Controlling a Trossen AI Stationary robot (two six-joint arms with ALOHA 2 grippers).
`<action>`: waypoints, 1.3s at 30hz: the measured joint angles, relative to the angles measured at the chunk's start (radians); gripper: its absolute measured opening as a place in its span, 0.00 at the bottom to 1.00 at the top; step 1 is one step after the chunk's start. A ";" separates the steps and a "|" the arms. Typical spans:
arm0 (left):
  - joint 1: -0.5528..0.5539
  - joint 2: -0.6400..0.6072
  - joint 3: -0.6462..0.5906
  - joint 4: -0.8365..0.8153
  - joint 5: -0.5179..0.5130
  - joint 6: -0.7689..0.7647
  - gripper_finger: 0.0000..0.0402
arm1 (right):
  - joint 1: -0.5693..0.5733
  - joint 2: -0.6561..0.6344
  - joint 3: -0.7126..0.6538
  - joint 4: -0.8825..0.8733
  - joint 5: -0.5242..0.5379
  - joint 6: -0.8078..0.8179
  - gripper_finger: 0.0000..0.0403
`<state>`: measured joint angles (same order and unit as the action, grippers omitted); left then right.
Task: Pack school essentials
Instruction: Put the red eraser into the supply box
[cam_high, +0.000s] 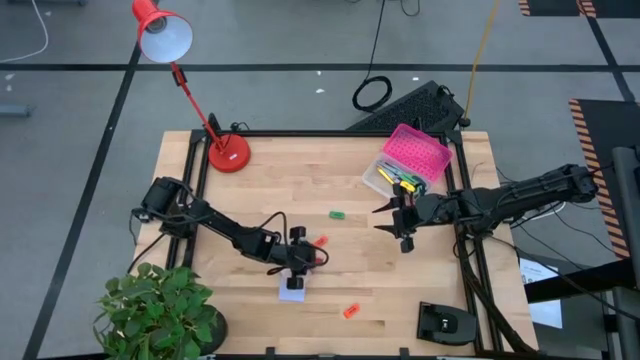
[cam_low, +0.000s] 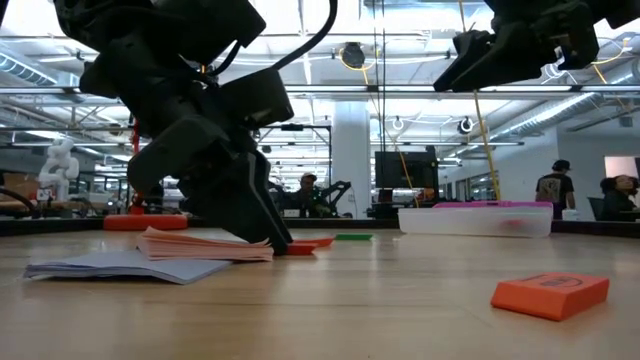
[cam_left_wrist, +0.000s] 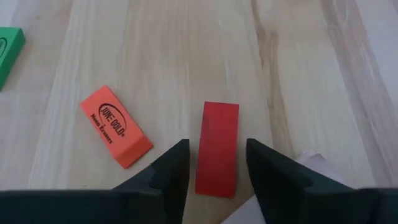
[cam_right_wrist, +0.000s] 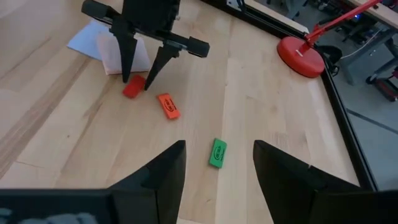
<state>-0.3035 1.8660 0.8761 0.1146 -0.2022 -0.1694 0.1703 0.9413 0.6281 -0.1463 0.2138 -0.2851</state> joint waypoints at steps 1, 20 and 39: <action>0.000 0.000 0.000 -0.001 0.000 0.004 0.38 | 0.000 0.000 0.000 0.000 0.000 -0.005 0.45; 0.001 -0.002 -0.003 0.023 -0.008 0.085 0.24 | 0.000 0.000 0.000 0.007 0.002 -0.016 0.45; 0.082 -0.289 -0.003 0.058 -0.038 0.164 0.24 | 0.038 0.031 -0.001 0.208 -0.005 -0.024 0.45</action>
<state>-0.2219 1.5768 0.8733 0.1726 -0.2401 -0.0055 0.2081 0.9725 0.6273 0.0622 0.2089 -0.3088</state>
